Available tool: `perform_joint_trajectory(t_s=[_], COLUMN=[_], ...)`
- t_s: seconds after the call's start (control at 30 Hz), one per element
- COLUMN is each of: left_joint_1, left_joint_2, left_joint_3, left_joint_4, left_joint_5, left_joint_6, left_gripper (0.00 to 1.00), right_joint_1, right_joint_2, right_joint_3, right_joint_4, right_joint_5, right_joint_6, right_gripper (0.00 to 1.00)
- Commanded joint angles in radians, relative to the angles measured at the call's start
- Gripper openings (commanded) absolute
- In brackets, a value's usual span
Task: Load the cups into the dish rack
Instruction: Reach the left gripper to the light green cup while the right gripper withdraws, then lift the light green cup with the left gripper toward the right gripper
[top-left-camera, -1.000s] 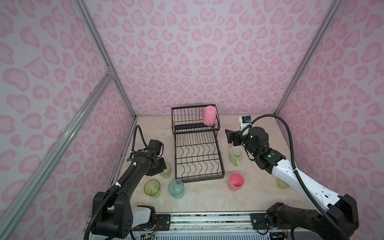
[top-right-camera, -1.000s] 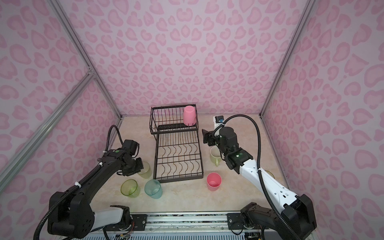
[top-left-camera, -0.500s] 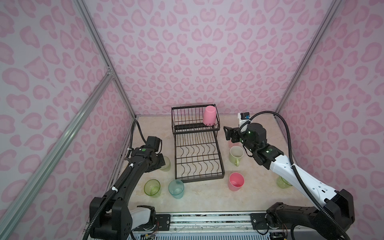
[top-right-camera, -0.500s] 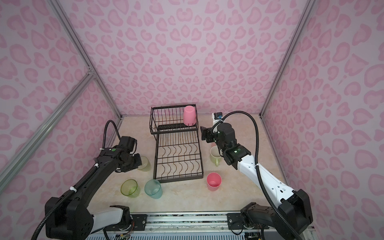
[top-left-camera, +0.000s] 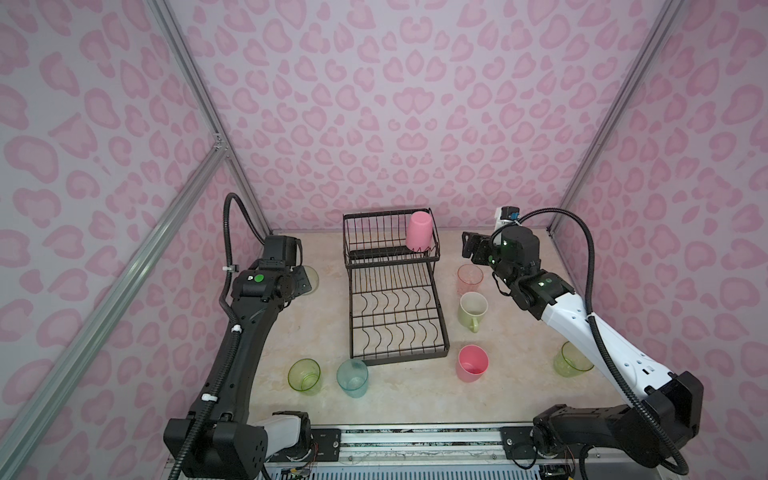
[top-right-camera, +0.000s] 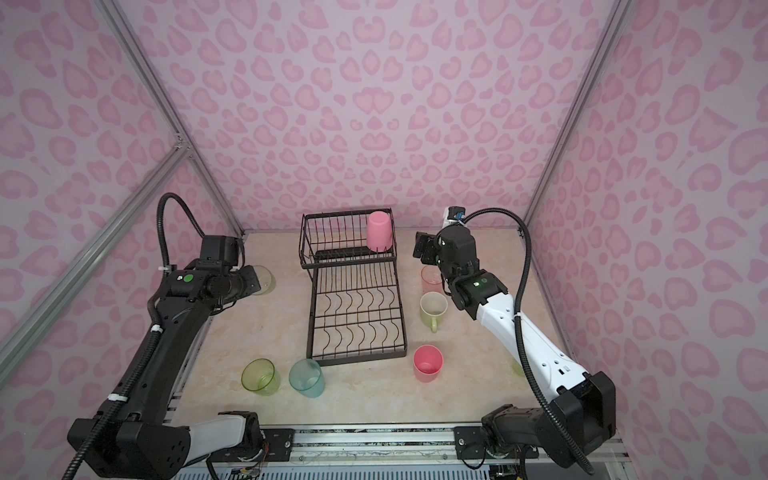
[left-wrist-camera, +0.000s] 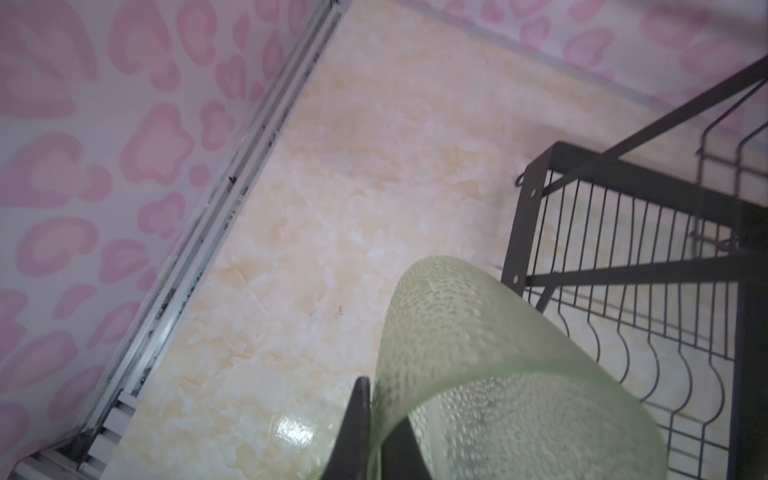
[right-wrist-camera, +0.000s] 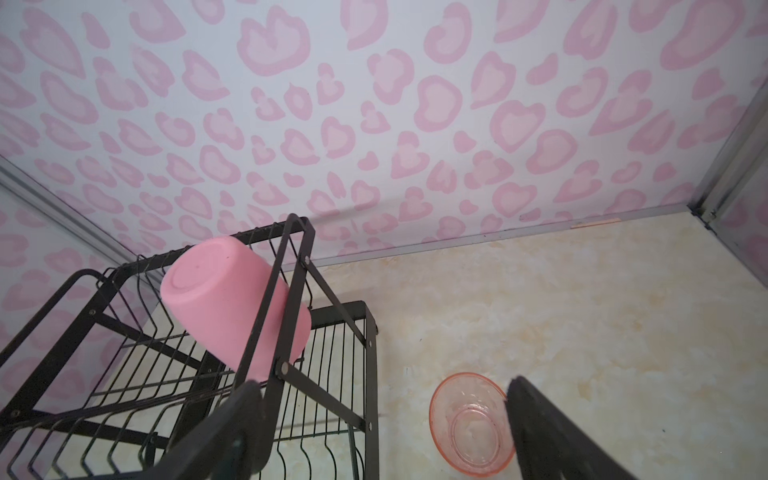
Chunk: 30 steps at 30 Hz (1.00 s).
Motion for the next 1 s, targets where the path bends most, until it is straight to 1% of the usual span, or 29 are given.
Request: perform_joint_trajectory(t_s=[0.0, 0.07, 0.13, 0.2, 0.33, 0.37, 0.47, 0.5, 0.63, 0.67, 0.77, 0.93, 0.97], left_joint_1=[0.003, 0.001, 0.001, 0.001, -0.005, -0.01, -0.045, -0.062, -0.152, -0.17, -0.207, -0.26, -0.271], left_joint_2=[0.003, 0.009, 0.011, 0.0, -0.023, -0.02, 0.001, 0.008, 0.068, 0.089, 0.143, 0.224, 0.242], left_joint_3=[0.092, 0.145, 0.181, 0.186, 0.154, 0.145, 0.118, 0.109, 0.103, 0.103, 0.099, 0.095, 0.093], left_joint_4=[0.045, 0.093, 0.152, 0.241, 0.475, 0.537, 0.705, 0.752, 0.879, 0.914, 1.006, 1.119, 1.163], left_joint_5=[-0.078, -0.056, 0.01, 0.086, 0.316, 0.392, 0.534, 0.565, 0.612, 0.645, 0.723, 0.811, 0.83], left_joint_6=[0.012, 0.005, -0.002, -0.016, -0.031, -0.039, -0.068, -0.073, -0.047, -0.044, -0.056, -0.077, -0.082], left_gripper=[0.03, 0.03, 0.03, 0.03, 0.03, 0.03, 0.03, 0.03, 0.03, 0.03, 0.03, 0.03, 0.03], right_joint_1=[-0.043, -0.07, -0.079, -0.078, -0.077, -0.078, -0.078, -0.079, -0.079, -0.079, -0.08, -0.081, -0.082], right_joint_2=[0.015, 0.03, 0.041, 0.044, 0.05, 0.053, 0.065, 0.068, 0.079, 0.082, 0.089, 0.1, 0.102], right_joint_3=[0.013, 0.026, 0.038, 0.046, 0.06, 0.066, 0.089, 0.094, 0.124, 0.135, 0.162, 0.199, 0.206], right_joint_4=[0.002, 0.017, 0.035, 0.062, 0.108, 0.118, 0.139, 0.147, 0.172, 0.174, 0.179, 0.178, 0.178], right_joint_5=[-0.047, -0.086, -0.109, -0.127, -0.177, -0.194, -0.251, -0.264, -0.305, -0.311, -0.333, -0.379, -0.388], right_joint_6=[0.103, 0.136, 0.151, 0.167, 0.211, 0.227, 0.275, 0.29, 0.346, 0.357, 0.382, 0.424, 0.437], right_gripper=[0.92, 0.91, 0.91, 0.9, 0.91, 0.91, 0.91, 0.91, 0.92, 0.92, 0.93, 0.93, 0.93])
